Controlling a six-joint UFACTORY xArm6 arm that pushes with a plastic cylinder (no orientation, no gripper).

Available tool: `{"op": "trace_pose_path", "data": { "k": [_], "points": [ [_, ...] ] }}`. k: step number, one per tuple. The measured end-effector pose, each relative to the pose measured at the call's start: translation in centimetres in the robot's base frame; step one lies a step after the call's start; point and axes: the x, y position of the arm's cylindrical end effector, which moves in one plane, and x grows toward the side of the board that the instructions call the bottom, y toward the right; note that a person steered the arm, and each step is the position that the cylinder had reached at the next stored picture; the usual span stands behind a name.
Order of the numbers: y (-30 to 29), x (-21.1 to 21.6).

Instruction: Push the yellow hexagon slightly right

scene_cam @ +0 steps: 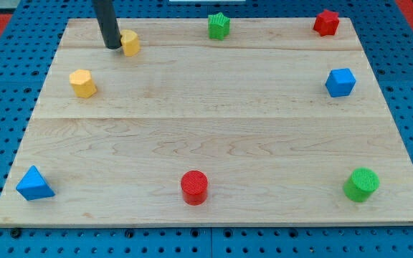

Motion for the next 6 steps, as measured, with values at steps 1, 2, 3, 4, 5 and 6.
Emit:
{"op": "trace_pose_path", "data": {
  "k": [1,2,3,4,5,6],
  "points": [
    [0.6,0.0],
    [1.8,0.1],
    [-0.5,1.8],
    [-7.4,3.2],
    [-11.6,6.2],
    [-11.0,11.0]
  ]
}}
